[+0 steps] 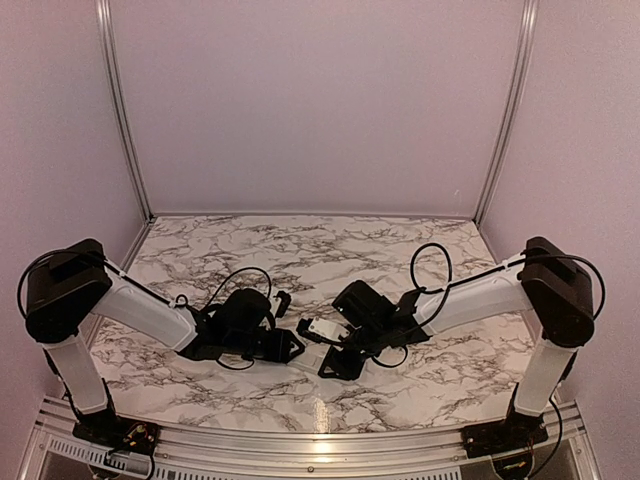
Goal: Load the batteries into the remote control
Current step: Press the battery cover on the remote control.
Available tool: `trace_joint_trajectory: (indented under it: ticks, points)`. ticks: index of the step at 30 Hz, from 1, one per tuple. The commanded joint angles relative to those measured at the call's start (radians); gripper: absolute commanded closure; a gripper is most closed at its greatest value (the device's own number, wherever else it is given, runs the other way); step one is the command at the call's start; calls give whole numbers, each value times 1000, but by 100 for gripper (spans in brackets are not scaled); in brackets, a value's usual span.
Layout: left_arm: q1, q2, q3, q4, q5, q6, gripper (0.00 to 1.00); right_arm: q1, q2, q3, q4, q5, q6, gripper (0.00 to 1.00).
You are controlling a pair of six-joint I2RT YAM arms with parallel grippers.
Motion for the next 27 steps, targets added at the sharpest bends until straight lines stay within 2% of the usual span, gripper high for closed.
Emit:
trace_joint_trajectory:
  ticks: [1, 9, 19, 27]
  points:
    - [-25, -26, -65, -161, 140, -5, 68, 7, -8, -16, 0, 48, 23, 63]
    - [31, -82, -82, -176, 127, 20, 60, 7, -5, -11, -19, 53, 7, 59]
    - [33, -88, -68, -224, 90, 54, 62, 7, 8, -4, -27, 46, -5, 70]
    - [30, -66, -37, -268, 73, 98, 72, 7, 16, -1, -28, 43, -11, 75]
